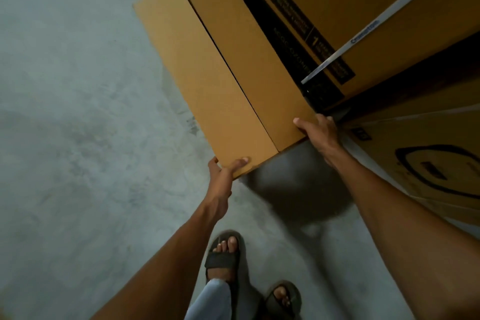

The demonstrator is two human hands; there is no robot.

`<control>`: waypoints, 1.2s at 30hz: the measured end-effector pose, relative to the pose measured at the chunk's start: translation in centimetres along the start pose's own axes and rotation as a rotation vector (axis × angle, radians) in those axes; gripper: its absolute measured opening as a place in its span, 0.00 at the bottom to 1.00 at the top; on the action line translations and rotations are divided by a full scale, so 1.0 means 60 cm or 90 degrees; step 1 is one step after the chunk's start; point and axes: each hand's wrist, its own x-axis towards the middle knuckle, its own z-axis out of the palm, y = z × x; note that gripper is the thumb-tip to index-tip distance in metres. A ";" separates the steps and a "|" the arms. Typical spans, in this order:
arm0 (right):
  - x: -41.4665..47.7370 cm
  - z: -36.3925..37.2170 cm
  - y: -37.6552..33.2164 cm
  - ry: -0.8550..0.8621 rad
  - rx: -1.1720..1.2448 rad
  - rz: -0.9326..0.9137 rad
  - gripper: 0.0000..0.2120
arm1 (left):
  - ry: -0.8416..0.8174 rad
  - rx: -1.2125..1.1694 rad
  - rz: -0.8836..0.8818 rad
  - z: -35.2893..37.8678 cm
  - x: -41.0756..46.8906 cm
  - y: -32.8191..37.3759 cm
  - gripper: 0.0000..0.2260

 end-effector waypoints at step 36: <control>-1.183 -0.531 -0.361 0.081 0.425 -0.395 0.19 | 0.071 -0.014 0.599 -0.225 -1.287 0.223 0.27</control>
